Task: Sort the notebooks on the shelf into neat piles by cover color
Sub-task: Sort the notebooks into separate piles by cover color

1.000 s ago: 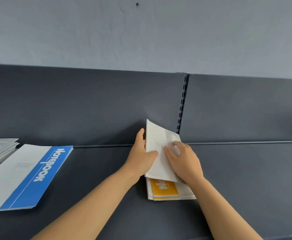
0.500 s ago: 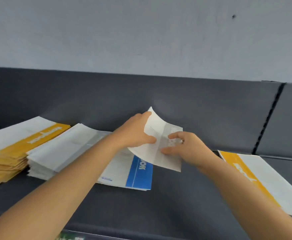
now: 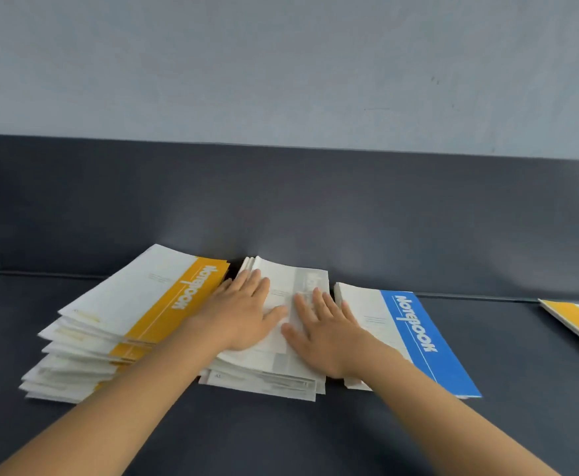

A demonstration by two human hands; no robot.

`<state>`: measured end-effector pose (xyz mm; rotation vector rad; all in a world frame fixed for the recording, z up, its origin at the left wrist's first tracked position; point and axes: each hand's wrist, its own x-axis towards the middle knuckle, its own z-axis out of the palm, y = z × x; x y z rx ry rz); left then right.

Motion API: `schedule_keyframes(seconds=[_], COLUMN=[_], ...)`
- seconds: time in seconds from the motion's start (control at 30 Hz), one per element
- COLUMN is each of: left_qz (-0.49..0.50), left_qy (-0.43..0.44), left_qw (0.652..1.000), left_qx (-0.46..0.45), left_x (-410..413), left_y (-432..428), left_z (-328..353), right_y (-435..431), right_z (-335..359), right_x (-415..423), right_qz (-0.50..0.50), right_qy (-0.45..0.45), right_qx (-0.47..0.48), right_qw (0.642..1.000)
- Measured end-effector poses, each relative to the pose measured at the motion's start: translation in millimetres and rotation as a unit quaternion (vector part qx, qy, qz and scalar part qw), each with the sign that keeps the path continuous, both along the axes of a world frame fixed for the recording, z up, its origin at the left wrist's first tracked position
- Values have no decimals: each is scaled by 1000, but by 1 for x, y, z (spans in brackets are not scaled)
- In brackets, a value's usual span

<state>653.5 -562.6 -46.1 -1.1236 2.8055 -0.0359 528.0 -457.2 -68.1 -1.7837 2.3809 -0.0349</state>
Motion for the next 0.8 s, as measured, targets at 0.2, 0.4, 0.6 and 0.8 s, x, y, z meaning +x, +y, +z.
schedule_keyframes(seconds=[0.2,0.4,0.6,0.8], left_qz=[-12,-34,-84,-109], left_qy=[-13,16,101,123], left_qw=[999,993,989,986], left_qx=[-33,-112,-67,-32], left_x=[1,-19,-104,-231], left_y=[-4,23,91,185], left_z=[-4,17,24,3], right_y=[1,30,103,200], right_z=[-5,14,25,23], right_x=[1,-29,-121,-246], right_qz=[2,5,-61,-101], right_qy=[-9,-31,-60,-36], right_qx=[-28,-88,-119,-131], right_qw=[1000,996,989,986])
